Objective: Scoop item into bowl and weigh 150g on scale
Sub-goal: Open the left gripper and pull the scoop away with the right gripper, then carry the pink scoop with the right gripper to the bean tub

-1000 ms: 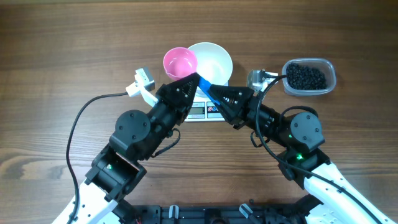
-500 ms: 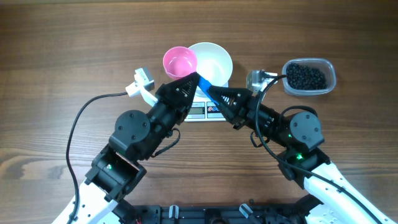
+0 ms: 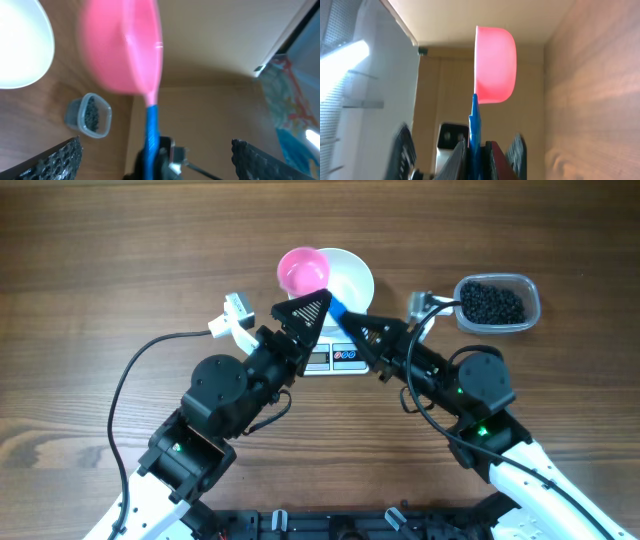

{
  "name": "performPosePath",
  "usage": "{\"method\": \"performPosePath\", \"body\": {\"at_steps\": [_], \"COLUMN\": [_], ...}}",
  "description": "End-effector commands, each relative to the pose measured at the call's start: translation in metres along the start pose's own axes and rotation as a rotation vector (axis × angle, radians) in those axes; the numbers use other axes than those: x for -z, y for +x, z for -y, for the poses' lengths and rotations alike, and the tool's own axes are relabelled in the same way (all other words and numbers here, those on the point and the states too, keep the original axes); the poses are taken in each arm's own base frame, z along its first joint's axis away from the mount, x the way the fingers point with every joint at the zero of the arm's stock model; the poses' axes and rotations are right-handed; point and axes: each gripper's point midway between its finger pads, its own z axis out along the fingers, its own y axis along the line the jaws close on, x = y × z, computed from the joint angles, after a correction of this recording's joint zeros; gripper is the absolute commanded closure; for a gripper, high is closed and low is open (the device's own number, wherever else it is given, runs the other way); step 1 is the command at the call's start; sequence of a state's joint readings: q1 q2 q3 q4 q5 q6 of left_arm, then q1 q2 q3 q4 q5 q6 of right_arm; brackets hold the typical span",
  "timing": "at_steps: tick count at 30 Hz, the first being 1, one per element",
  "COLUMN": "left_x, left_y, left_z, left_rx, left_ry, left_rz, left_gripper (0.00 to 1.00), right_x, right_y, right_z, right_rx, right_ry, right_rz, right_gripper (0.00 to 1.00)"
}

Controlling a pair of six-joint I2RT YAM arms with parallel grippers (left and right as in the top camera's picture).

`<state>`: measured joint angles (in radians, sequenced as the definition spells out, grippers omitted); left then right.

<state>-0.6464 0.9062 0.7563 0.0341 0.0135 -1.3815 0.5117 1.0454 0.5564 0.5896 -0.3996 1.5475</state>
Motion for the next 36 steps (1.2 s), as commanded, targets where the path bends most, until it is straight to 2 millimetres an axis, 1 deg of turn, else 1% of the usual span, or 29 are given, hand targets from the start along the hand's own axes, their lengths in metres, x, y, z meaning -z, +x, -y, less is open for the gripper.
{"method": "performPosePath", "body": {"at_steps": [1, 4, 5, 7, 10, 14, 16, 18, 20, 24, 27, 29, 31, 33, 36], "left_x": [0.000, 0.000, 0.001, 0.001, 0.002, 0.007, 0.010, 0.014, 0.019, 0.035, 0.049, 0.060, 0.071, 0.078, 0.079], "left_y": [0.009, 0.017, 0.020, 0.021, 0.023, 0.024, 0.021, 0.019, 0.017, 0.006, -0.003, -0.007, -0.009, -0.011, -0.011], "left_z": [-0.007, -0.007, -0.008, -0.015, -0.028, -0.053, -0.067, -0.074, -0.078, -0.077, -0.064, -0.056, -0.050, -0.046, -0.044], "left_rx": [-0.089, -0.242, -0.301, -0.356, -0.416, -0.517, -0.546, -0.559, -0.592, -0.614, -0.612, -0.603, -0.597, -0.594, -0.591], "left_ry": [-0.023, -0.013, -0.013, -0.035, -0.083, -0.175, -0.241, -0.287, -0.332, -0.442, -0.522, -0.586, -0.655, -0.702, -0.717], "left_rz": [-0.049, -0.096, -0.113, -0.124, -0.142, -0.176, -0.177, -0.182, -0.192, -0.175, -0.178, -0.195, -0.219, -0.236, -0.243], "left_gripper": [0.00, 0.00, 0.00, 0.00, 0.00, 0.00, 0.01, 0.01, 0.00, 0.00, 0.00, 0.01, 0.01, 0.00, 0.00], "right_x": [0.007, 0.016, 0.020, 0.027, 0.036, 0.047, 0.052, 0.057, 0.066, 0.090, 0.107, 0.118, 0.124, 0.127, 0.134], "right_y": [-0.035, -0.050, -0.054, -0.062, -0.067, -0.073, -0.074, -0.076, -0.080, -0.088, -0.094, -0.097, -0.097, -0.095, -0.091], "right_z": [-0.004, -0.001, 0.000, 0.005, 0.008, 0.011, 0.009, 0.004, -0.005, -0.028, -0.045, -0.052, -0.053, -0.051, -0.042], "right_rx": [0.136, 0.195, 0.209, 0.226, 0.266, 0.329, 0.390, 0.441, 0.499, 0.591, 0.645, 0.663, 0.674, 0.661, 0.606], "right_ry": [0.006, 0.021, 0.030, 0.057, 0.095, 0.210, 0.299, 0.373, 0.468, 0.626, 0.721, 0.784, 0.830, 0.850, 0.887], "right_rz": [0.116, 0.113, 0.107, 0.098, 0.076, 0.053, 0.039, 0.031, 0.044, 0.099, 0.143, 0.163, 0.159, 0.144, 0.143], "right_gripper": [0.95, 0.95, 0.95, 0.95, 0.96, 0.95, 0.95, 0.95, 0.95, 0.96, 0.95, 0.95, 0.95, 0.96, 0.96]}}
